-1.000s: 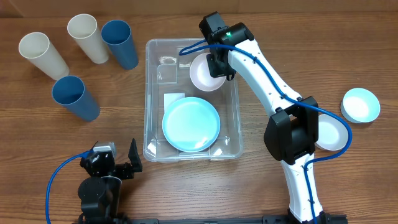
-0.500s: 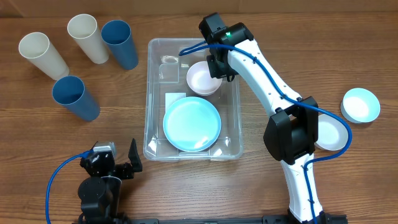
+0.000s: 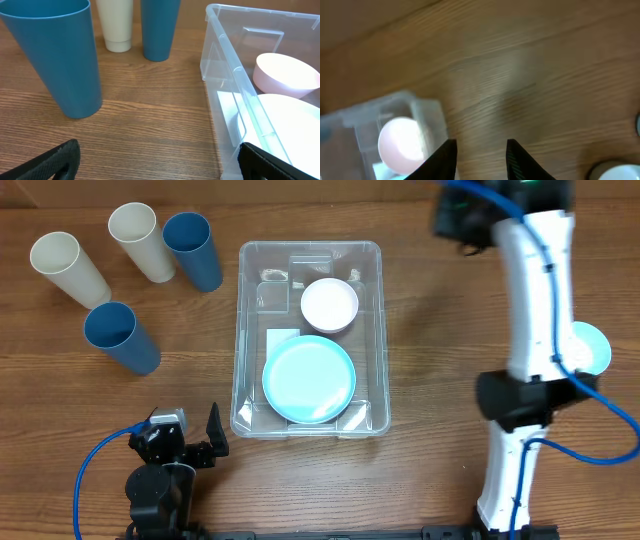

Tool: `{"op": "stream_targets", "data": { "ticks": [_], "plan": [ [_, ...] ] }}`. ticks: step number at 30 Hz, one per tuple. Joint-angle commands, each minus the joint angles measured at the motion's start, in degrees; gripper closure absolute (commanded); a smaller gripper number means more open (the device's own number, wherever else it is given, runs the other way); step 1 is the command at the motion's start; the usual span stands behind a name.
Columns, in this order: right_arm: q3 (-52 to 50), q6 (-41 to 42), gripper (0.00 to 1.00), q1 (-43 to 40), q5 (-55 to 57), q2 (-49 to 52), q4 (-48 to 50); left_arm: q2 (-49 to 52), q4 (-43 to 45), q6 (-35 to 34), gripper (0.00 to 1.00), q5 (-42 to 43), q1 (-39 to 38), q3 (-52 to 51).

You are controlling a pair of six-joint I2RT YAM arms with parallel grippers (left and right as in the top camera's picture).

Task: Pack container
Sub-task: 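Place the pink bowl in the bin's upper area and release, then grasp the light-blue bowl's rim with the right gripper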

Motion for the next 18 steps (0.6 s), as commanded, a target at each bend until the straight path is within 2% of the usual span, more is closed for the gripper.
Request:
{"op": "stream_targets", "data": {
  "ticks": [1,2,5,9,13,18],
  "plan": [
    [-2.1,3.3,0.65,-11.0,-3.3,-3.1,0.0,-0.4,0.2,1.3,0.00,-0.2,-0.4,-0.2],
    [-7.4,3.3,0.65,-18.1,-3.4,-3.5,0.0,-0.4,0.2,1.3,0.00,-0.2,-0.4,-0.2],
    [-18.4,3.3,0.66,-29.8,-3.1,-3.8,0.0,-0.4,0.2,1.3,0.00,-0.2,-0.4,-0.2],
    [-27.7,3.2,0.66,-45.0,-3.1,-3.8,0.0,-0.4,0.2,1.3,0.00,-0.2,-0.4,-0.2],
    [-34.0,-1.0,0.66,-51.1,-3.2,-3.8,2.1,-0.4,0.2,1.3,0.00,-0.2,-0.4,-0.2],
    [-44.4,-4.9,0.66,-48.3,-7.3,-3.8,14.1,-0.4,0.2,1.3,0.00,-0.2,-0.4,-0.2]
  ]
}}
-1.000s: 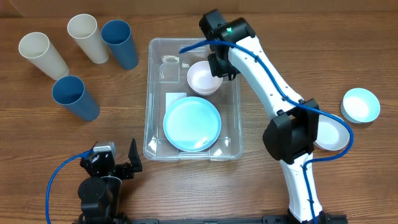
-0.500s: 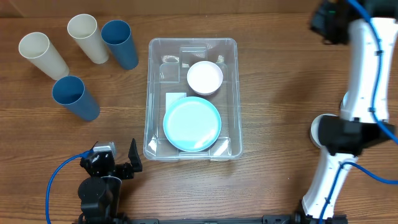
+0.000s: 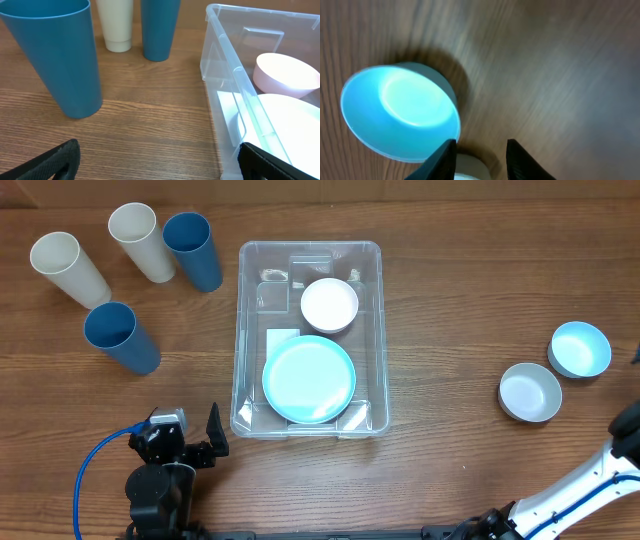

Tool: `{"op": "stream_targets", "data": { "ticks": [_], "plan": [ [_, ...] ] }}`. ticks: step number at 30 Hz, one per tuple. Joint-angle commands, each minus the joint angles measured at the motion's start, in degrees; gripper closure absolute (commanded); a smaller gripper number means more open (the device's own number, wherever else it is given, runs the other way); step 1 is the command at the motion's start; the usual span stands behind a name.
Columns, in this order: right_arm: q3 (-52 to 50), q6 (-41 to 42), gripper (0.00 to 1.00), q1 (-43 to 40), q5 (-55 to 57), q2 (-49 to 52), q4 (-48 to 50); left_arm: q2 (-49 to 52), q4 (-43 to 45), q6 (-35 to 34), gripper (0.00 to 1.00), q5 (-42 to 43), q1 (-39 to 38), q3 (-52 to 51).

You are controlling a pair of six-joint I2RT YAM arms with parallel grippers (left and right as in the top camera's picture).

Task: Pack container
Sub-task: 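Grasp the light-blue bowl's rim with the right gripper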

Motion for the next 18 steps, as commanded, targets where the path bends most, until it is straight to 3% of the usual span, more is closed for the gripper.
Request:
{"op": "stream_targets", "data": {
  "ticks": [1,3,8,14,18],
  "plan": [
    [-5.9,-4.9,0.66,3.7,-3.3,-1.7,6.8,-0.4,0.2,1.3,0.00,-0.2,-0.4,-0.2],
    [-10.9,-5.7,0.66,6.1,-3.3,-1.3,13.3,-0.4,0.2,1.3,0.00,-0.2,-0.4,-0.2],
    [-15.7,-5.7,0.66,6.6,-3.3,-1.2,17.9,-0.4,0.2,1.3,0.00,-0.2,-0.4,-0.2],
    [-12.3,-6.0,0.67,7.5,-6.0,-1.4,15.9,-0.4,0.2,1.3,0.00,-0.2,-0.4,-0.2],
    [-4.3,-2.5,0.67,7.6,-1.7,-2.8,7.5,-0.4,0.2,1.3,0.00,-0.2,-0.4,-0.2]
  ]
}}
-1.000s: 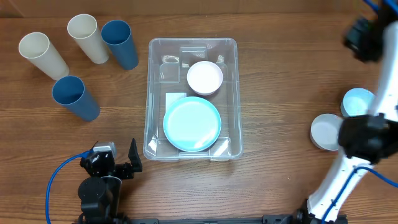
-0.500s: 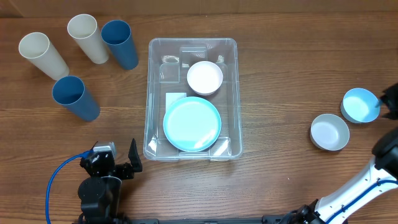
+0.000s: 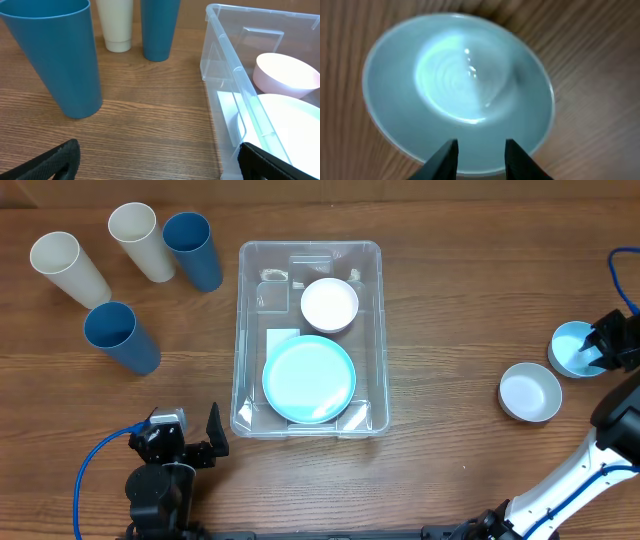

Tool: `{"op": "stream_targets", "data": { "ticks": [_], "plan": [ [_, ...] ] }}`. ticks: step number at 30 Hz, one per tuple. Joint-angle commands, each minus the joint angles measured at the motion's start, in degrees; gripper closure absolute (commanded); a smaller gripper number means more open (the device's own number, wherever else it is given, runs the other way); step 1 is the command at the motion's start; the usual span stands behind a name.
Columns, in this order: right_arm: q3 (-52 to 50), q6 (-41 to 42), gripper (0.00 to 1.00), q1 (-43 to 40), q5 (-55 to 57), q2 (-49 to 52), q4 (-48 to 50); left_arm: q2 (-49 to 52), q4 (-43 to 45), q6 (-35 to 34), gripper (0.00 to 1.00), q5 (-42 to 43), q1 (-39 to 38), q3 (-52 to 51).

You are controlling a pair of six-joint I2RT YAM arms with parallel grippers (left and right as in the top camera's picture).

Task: Pack container
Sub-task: 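Grasp the light-blue bowl's rim with the right gripper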

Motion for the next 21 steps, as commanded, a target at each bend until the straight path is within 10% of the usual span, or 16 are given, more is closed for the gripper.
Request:
{"op": "stream_targets", "data": {
  "ticks": [1,21],
  "plan": [
    [6.3,1.6,0.67,0.0,2.9,-2.9,-2.6,-0.4,0.2,1.3,0.00,-0.2,-0.4,-0.2],
    [-8.5,0.7,0.77,-1.0,7.6,-3.3,7.2,-0.4,0.2,1.3,0.00,-0.2,-0.4,-0.2]
  ]
}}
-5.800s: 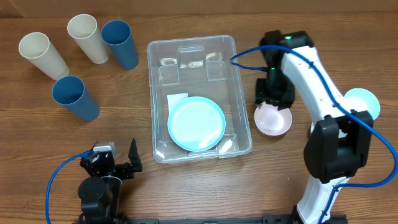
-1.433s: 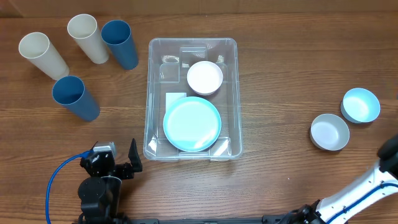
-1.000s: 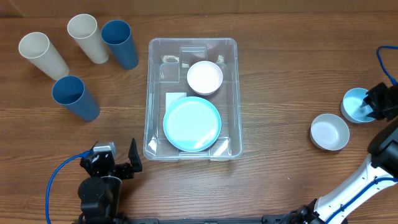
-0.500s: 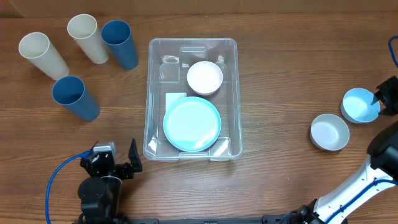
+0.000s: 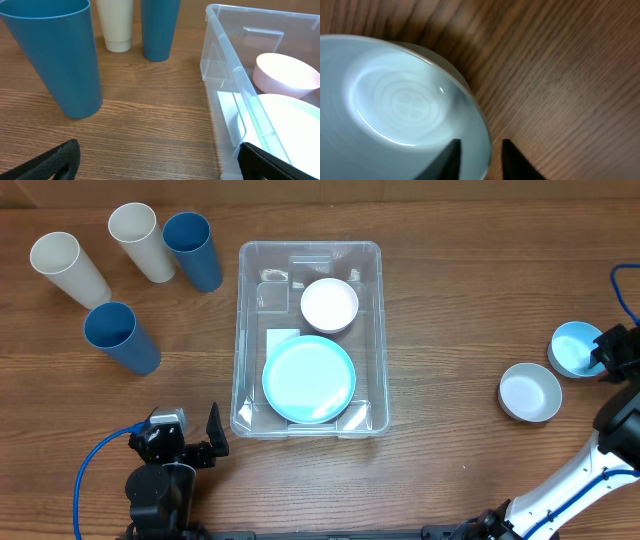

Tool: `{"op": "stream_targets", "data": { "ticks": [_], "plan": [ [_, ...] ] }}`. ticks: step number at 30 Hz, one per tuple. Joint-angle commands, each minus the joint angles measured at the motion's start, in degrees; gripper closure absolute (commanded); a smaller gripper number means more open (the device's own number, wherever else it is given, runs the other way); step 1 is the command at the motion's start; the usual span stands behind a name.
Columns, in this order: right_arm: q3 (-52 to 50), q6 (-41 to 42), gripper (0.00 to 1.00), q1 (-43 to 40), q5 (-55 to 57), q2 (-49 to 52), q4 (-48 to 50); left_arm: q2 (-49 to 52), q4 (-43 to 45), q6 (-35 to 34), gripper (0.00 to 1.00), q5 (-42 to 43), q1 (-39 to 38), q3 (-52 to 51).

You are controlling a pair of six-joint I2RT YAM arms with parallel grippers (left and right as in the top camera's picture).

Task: Pack container
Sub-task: 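Grasp the light-blue bowl's rim with the right gripper, then stack the light-blue bowl into the pink bowl in the bin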

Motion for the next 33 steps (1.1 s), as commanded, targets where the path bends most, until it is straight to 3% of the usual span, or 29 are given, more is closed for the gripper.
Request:
{"op": "stream_targets", "data": {
  "ticks": [1,2,4,10,19,26,33],
  "plan": [
    [-1.1,-0.7,0.83,0.3,-0.6,-1.7,1.4,-0.4,0.2,1.3,0.00,-0.2,-0.4,-0.2],
    [-1.2,-0.7,0.91,0.3,-0.6,-1.7,1.6,-0.4,0.2,1.3,0.00,-0.2,-0.4,-0.2],
    [-1.3,-0.7,0.96,0.5,-0.6,-1.7,1.6,-0.4,0.2,1.3,0.00,-0.2,-0.4,-0.2],
    [1.3,-1.3,0.96,0.5,-6.5,-1.7,1.7,-0.4,0.2,1.3,0.00,-0.2,-0.4,-0.2],
    [31.1,-3.4,0.96,8.6,-15.2,-2.4,-11.8,-0.4,0.2,1.3,0.00,-0.2,-0.4,-0.2],
    [48.1,-8.9,0.96,31.8,-20.2,-3.7,-20.9,-0.4,0.2,1.3,0.00,-0.2,-0.4,-0.2],
    [46.7,-6.6,0.96,54.4,-7.2,-3.7,-22.3,-0.4,0.2,1.3,0.00,-0.2,-0.4,-0.2]
  ]
}}
